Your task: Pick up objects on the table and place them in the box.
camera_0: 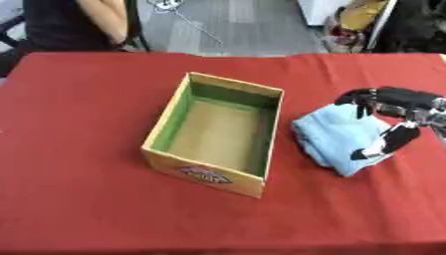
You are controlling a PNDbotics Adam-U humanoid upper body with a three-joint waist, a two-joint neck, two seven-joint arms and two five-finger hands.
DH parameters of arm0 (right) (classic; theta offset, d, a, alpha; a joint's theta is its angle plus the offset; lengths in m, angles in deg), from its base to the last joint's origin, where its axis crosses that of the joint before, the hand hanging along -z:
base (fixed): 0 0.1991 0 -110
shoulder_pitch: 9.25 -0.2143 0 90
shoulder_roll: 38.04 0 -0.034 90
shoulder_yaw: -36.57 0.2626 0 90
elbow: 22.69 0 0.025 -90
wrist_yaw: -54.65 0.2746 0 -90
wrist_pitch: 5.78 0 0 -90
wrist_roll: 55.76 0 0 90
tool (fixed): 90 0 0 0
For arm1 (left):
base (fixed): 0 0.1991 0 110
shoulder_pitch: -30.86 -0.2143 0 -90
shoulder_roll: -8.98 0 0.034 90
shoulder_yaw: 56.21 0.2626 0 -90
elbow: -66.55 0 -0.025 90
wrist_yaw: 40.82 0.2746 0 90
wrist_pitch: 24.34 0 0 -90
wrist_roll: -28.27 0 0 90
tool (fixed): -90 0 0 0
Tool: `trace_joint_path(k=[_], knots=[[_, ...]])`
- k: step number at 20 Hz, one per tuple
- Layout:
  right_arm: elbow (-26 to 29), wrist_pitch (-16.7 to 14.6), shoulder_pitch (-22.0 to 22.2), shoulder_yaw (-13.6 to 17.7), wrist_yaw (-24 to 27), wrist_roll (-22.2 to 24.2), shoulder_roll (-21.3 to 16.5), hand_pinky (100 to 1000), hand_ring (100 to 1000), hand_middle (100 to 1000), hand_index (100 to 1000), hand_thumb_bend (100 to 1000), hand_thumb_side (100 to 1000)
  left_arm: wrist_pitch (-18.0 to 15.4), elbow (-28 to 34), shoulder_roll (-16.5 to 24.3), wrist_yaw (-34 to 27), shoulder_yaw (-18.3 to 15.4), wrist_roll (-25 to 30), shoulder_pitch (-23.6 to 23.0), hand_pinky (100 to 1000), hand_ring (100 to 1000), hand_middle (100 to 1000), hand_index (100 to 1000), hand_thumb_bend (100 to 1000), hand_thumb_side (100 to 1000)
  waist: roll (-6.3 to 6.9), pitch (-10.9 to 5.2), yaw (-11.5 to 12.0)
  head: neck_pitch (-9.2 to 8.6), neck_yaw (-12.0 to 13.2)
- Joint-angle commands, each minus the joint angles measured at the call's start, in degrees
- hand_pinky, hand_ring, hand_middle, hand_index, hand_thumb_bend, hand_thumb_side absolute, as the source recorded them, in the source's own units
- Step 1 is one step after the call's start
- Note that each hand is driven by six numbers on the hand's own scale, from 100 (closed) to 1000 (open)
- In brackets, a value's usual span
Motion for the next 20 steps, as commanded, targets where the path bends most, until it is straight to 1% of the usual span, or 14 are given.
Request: trace_joint_path(k=[1,5,9,13,15,16,17,20], knots=[[-2.65,-18.90,-2.79,0.85,-7.70,17.83,0.30,626,650,920,941,697,465,-0.10,0.99,1.42,-0.18,0.02,0.17,0.73,275,308,491,648,100,731,0.13,-0.43,0.08,-0.06,0.04],[-6.01,-18.96,-3.41,1.96,-14.31,14.77,2.18,623,647,916,938,695,465,-0.22,0.99,1.26,-0.22,0.04,0.23,1.03,277,308,491,649,100,727,0.17,-0.32,0.31,-0.06,-0.02],[-8.49,-18.91,-3.40,2.83,-18.95,10.96,3.14,616,640,912,935,692,467,-0.33,0.99,1.17,-0.30,0.09,0.35,1.25,277,308,491,648,100,727,0.17,-0.23,0.48,-0.06,0.12],[-10.52,-19.11,-3.54,3.41,-22.25,7.58,4.02,609,634,909,933,690,479,-0.38,0.99,1.13,-0.32,0.06,0.39,1.35,277,308,491,648,100,726,0.19,-0.17,0.57,-0.06,0.11],[-10.89,-19.67,-3.54,3.11,-23.49,6.31,4.40,610,634,907,932,689,484,-0.39,0.99,1.13,-0.31,0.06,0.41,1.36,277,309,491,647,100,727,0.20,-0.16,0.59,-0.06,0.13],[-10.88,-19.97,-3.53,2.89,-24.08,5.75,4.52,610,634,905,929,696,527,-0.39,0.99,1.13,-0.32,0.06,0.40,1.36,277,309,491,648,100,727,0.20,-0.16,0.58,-0.06,0.14],[-10.71,-20.37,-3.54,2.49,-24.78,5.23,4.72,610,633,905,928,687,486,-0.39,0.99,1.14,-0.33,0.09,0.43,1.37,277,309,491,648,100,726,0.19,-0.18,0.59,-0.06,0.11],[-10.68,-21.11,-3.47,1.79,-26.73,3.80,5.71,596,618,891,913,683,485,-0.38,0.99,1.14,-0.35,0.13,0.49,1.40,277,309,491,648,100,725,0.22,-0.21,0.61,-0.06,0.04]])
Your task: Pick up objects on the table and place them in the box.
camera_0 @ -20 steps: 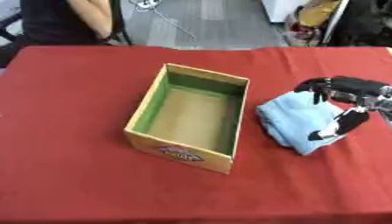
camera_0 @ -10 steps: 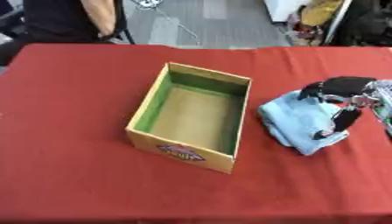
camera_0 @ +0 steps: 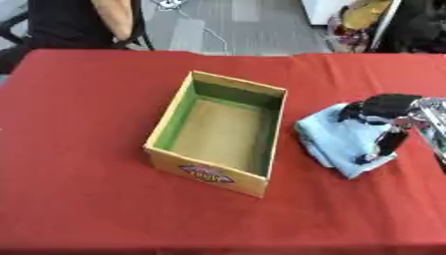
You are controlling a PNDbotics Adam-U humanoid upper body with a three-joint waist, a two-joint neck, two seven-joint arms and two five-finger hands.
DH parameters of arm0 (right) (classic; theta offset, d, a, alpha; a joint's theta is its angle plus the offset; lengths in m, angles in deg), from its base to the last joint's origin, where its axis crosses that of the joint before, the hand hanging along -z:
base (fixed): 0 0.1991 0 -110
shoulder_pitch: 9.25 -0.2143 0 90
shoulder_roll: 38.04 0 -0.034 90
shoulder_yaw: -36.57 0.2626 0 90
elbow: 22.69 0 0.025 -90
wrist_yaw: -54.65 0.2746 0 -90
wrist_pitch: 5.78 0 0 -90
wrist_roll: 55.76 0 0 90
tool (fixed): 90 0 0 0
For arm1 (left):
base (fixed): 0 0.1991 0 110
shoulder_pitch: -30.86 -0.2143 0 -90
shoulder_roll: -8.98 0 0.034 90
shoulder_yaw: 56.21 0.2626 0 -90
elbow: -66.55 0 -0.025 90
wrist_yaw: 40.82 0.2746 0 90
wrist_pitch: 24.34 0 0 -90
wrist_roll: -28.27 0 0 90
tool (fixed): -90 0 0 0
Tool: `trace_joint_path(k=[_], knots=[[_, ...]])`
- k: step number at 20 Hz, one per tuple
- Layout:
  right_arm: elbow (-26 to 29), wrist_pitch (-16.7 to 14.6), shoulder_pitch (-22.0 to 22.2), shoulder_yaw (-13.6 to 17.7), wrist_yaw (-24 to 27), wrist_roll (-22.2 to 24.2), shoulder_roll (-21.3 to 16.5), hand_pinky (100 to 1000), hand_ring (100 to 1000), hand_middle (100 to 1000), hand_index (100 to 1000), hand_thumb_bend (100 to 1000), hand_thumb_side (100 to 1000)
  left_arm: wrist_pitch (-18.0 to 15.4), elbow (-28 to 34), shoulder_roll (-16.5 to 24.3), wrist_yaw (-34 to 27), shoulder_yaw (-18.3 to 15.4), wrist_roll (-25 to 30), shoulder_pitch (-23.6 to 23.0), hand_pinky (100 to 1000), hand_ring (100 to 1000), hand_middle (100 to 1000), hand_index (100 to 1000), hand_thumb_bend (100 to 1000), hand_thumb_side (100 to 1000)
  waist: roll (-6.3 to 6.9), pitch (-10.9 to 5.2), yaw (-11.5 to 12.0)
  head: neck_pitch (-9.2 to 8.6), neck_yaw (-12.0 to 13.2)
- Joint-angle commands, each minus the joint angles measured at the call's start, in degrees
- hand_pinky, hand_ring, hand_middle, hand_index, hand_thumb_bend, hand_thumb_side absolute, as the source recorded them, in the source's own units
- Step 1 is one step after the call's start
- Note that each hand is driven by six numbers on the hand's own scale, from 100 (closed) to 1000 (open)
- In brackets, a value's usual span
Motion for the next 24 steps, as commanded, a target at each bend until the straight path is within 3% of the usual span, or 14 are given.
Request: trace_joint_path(k=[1,6,7,9,12,13,14,15,21,24], knots=[[-0.03,-13.39,-0.99,-0.55,-2.30,11.10,0.96,586,609,881,903,678,477,-0.09,0.99,1.14,-0.30,0.12,0.22,0.96,277,309,491,648,100,724,0.20,-0.49,0.12,-0.06,-0.06],[-0.85,-13.39,-0.82,-0.28,-5.38,6.26,3.23,464,507,771,784,645,394,-0.17,0.99,0.98,-0.34,0.17,0.30,1.15,277,309,491,648,100,724,0.27,-0.38,0.29,-0.06,-0.35],[-0.67,-13.22,-0.69,-0.13,-5.76,4.31,3.59,430,477,732,725,606,367,-0.18,0.99,0.95,-0.35,0.17,0.30,1.19,277,309,491,647,100,725,0.28,-0.33,0.30,-0.06,-0.35],[-0.60,-12.65,-0.32,-0.07,-6.93,0.46,3.99,387,466,707,681,522,322,-0.19,0.99,0.91,-0.37,0.18,0.29,1.27,278,309,491,647,100,724,0.28,-0.27,0.32,-0.06,-0.35],[-1.23,-11.56,0.26,-0.03,-8.98,-4.65,4.54,313,469,691,660,498,305,-0.23,0.99,0.89,-0.38,0.18,0.33,1.37,278,309,491,648,100,724,0.29,-0.23,0.37,-0.06,-0.27],[-1.57,-11.45,0.45,0.09,-9.37,-6.15,4.73,196,458,626,603,457,269,-0.23,0.99,0.88,-0.38,0.17,0.33,1.39,278,309,491,648,100,724,0.29,-0.23,0.37,-0.06,-0.26],[-1.90,-11.46,0.61,0.22,-9.51,-7.67,4.85,213,463,640,617,470,279,-0.24,0.99,0.88,-0.38,0.16,0.33,1.39,278,309,491,648,100,723,0.29,-0.23,0.36,-0.06,-0.25],[-2.24,-11.58,0.79,0.40,-9.38,-9.16,4.97,153,427,561,540,423,225,-0.24,0.99,0.88,-0.37,0.16,0.33,1.39,278,309,491,648,100,724,0.30,-0.23,0.35,-0.06,-0.20],[-3.51,-12.45,1.67,1.04,-6.40,-14.77,4.93,100,331,408,392,312,123,-0.22,0.99,0.89,-0.35,0.12,0.30,1.33,278,309,491,648,100,724,0.31,-0.24,0.29,-0.06,0.10],[-3.43,-12.72,1.95,1.05,-4.79,-15.74,4.49,100,321,384,360,309,112,-0.20,0.99,0.92,-0.32,0.11,0.29,1.27,278,309,491,648,100,724,0.29,-0.30,0.27,-0.06,0.18]])
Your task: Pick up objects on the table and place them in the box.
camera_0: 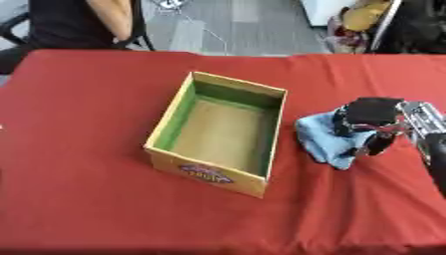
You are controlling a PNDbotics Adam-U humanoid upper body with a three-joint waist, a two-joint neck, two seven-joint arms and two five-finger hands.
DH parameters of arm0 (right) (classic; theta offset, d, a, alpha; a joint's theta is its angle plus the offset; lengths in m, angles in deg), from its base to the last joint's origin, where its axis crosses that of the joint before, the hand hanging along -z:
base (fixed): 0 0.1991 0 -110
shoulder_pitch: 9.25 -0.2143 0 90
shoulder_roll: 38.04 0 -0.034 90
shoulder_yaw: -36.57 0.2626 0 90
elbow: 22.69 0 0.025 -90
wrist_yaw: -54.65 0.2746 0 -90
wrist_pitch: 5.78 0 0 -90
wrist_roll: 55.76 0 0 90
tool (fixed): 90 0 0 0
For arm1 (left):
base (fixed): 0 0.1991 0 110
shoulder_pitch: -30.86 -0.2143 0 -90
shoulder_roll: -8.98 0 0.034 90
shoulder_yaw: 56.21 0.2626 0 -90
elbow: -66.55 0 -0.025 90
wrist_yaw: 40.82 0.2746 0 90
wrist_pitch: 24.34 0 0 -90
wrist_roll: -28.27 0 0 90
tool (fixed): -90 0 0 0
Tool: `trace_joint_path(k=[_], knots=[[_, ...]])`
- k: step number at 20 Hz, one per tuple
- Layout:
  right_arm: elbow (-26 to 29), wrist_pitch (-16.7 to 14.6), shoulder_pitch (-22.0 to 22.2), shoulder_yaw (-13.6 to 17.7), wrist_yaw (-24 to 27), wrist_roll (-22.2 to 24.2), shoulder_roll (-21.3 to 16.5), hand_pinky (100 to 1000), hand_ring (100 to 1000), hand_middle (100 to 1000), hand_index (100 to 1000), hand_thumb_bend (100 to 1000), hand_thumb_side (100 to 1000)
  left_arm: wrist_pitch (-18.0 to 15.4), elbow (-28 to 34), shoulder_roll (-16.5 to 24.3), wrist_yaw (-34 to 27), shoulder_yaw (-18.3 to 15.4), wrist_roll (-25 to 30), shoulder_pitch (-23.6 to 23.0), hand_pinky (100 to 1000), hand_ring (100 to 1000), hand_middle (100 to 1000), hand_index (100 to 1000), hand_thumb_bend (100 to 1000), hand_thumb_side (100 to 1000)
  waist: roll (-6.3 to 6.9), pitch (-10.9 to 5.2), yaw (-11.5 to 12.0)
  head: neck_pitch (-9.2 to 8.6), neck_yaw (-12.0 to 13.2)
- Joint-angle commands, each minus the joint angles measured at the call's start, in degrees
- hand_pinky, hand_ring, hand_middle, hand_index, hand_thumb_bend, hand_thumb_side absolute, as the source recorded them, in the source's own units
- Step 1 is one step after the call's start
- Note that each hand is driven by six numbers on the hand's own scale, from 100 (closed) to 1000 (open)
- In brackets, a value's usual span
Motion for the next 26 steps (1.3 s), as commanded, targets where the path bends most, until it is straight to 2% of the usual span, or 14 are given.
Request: trace_joint_path(k=[1,4,7,9,12,16,19,22,26], knots=[[-0.68,-0.41,0.38,-0.42,1.39,-0.56,0.09,100,315,369,353,319,107,-0.08,0.99,0.96,-0.30,-0.20,0.16,0.74,278,309,491,648,100,724,0.28,-0.26,0.15,-0.06,0.24],[-0.44,-1.29,0.71,-0.67,3.51,1.92,-0.81,100,304,349,339,362,100,-0.07,0.99,0.99,-0.27,-0.24,0.14,0.68,278,309,491,648,100,724,0.23,-0.32,0.17,-0.06,0.50],[0.80,-1.52,1.22,-1.29,9.80,8.59,-2.04,100,280,344,351,370,100,-0.07,0.99,1.01,-0.20,-0.30,0.08,0.65,279,309,491,648,100,723,0.17,-0.34,0.17,-0.06,0.83],[2.95,-1.55,1.25,-1.16,19.09,15.18,-3.61,100,271,342,351,372,100,-0.06,0.99,1.06,-0.14,-0.37,0.01,0.56,278,309,491,647,100,724,0.11,-0.38,0.12,-0.06,1.19],[8.02,-0.97,-0.24,0.73,34.35,24.88,-6.89,100,260,340,351,372,100,0.02,0.99,1.21,-0.06,-0.40,-0.05,0.31,278,309,492,647,100,725,-0.01,-0.57,-0.08,-0.06,1.64],[15.82,5.15,-2.77,2.90,52.67,35.20,-10.55,100,251,340,351,372,100,0.13,0.99,1.39,0.02,-0.42,-0.09,0.04,278,309,492,647,100,725,-0.15,-0.79,-0.35,-0.06,2.09],[20.66,11.55,-4.04,5.16,62.91,40.04,-12.09,100,240,338,356,371,100,0.17,0.99,1.49,0.06,-0.39,-0.07,-0.06,278,309,492,647,100,724,-0.23,-0.91,-0.48,-0.06,2.30],[23.57,16.81,-4.02,6.88,70.69,41.04,-11.84,100,218,334,366,373,100,0.18,0.99,1.48,0.06,-0.39,-0.06,-0.05,278,309,491,646,100,724,-0.23,-0.95,-0.45,-0.06,2.55],[24.67,22.27,-3.32,9.12,79.82,41.16,-10.17,100,189,328,382,367,100,0.19,0.99,1.43,0.04,-0.39,-0.01,-0.03,278,309,492,646,100,725,-0.15,-0.94,-0.42,-0.06,2.70]])
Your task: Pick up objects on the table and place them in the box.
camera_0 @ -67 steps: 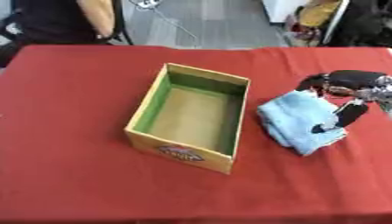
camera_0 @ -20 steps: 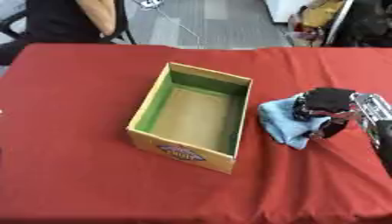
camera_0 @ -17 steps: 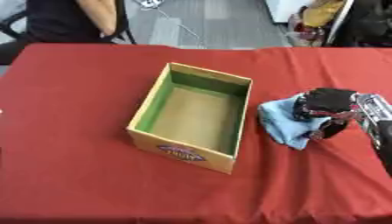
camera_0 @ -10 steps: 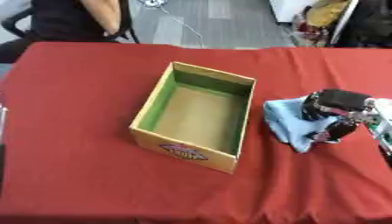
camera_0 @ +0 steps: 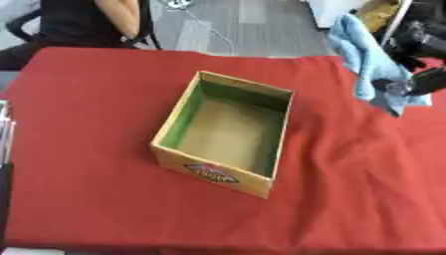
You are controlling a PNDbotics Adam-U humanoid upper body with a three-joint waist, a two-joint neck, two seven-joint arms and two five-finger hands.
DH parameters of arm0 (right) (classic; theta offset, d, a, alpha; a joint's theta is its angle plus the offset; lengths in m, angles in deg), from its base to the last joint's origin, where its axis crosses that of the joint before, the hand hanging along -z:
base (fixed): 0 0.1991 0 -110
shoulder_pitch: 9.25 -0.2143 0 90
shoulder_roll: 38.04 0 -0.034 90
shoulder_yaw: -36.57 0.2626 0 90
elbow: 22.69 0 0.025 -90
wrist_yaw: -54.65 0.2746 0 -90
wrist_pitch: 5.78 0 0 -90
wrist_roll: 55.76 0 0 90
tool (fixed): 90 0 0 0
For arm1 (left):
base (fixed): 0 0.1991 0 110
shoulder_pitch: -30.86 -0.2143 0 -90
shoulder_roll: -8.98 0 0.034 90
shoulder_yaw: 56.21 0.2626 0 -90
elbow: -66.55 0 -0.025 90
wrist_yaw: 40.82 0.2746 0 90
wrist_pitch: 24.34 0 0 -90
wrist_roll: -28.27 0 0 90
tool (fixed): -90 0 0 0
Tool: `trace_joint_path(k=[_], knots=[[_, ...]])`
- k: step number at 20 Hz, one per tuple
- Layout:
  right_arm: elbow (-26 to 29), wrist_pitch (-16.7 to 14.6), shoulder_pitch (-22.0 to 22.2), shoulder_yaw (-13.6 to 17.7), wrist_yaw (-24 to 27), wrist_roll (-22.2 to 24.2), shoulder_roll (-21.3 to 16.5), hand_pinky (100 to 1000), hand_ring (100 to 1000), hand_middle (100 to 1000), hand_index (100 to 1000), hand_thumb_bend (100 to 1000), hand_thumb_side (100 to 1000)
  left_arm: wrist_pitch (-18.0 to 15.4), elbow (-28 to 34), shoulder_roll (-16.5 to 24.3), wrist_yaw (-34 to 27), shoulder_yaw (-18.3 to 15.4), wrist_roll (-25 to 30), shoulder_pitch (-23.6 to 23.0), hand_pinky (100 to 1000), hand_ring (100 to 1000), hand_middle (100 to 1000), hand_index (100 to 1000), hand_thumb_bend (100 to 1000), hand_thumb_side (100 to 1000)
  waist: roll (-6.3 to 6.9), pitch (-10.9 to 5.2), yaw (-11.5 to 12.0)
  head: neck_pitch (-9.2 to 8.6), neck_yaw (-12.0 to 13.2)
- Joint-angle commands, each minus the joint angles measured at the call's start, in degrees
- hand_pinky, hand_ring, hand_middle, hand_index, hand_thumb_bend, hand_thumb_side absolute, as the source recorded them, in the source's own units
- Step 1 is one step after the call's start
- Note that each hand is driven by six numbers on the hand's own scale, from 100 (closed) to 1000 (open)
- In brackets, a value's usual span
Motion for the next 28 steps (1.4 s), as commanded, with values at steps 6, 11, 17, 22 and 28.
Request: trace_joint_path(k=[6,11,17,22,28], knots=[[-0.26,1.26,-0.17,3.07,20.81,9.69,2.97,100,155,320,402,373,100,0.20,0.99,1.37,-0.04,-0.34,0.16,0.56,278,309,493,647,100,726,0.26,-0.61,0.16,-0.06,0.42],[0.35,5.04,-0.67,3.04,25.95,9.69,5.24,100,152,318,404,367,100,0.22,0.99,1.28,-0.14,-0.25,0.22,0.65,278,309,493,647,100,727,0.32,-0.52,0.30,-0.06,0.19],[1.50,7.55,-2.81,2.58,28.33,9.69,9.54,100,150,318,406,367,100,0.16,0.99,1.09,-0.31,-0.06,0.47,0.95,278,310,493,647,100,725,0.35,-0.52,0.70,-0.06,-0.46],[1.34,8.13,-4.93,2.02,27.75,9.69,13.77,100,152,319,406,361,100,0.06,0.99,0.83,-0.52,0.17,0.76,1.33,279,310,493,648,100,724,0.34,-0.48,1.25,-0.06,-1.36],[-1.76,6.12,-6.98,1.36,24.24,9.69,18.26,100,153,319,405,357,100,-0.13,0.99,0.53,-0.75,0.39,1.11,1.82,280,310,493,648,100,722,0.31,-0.32,1.89,-0.06,-2.58]])
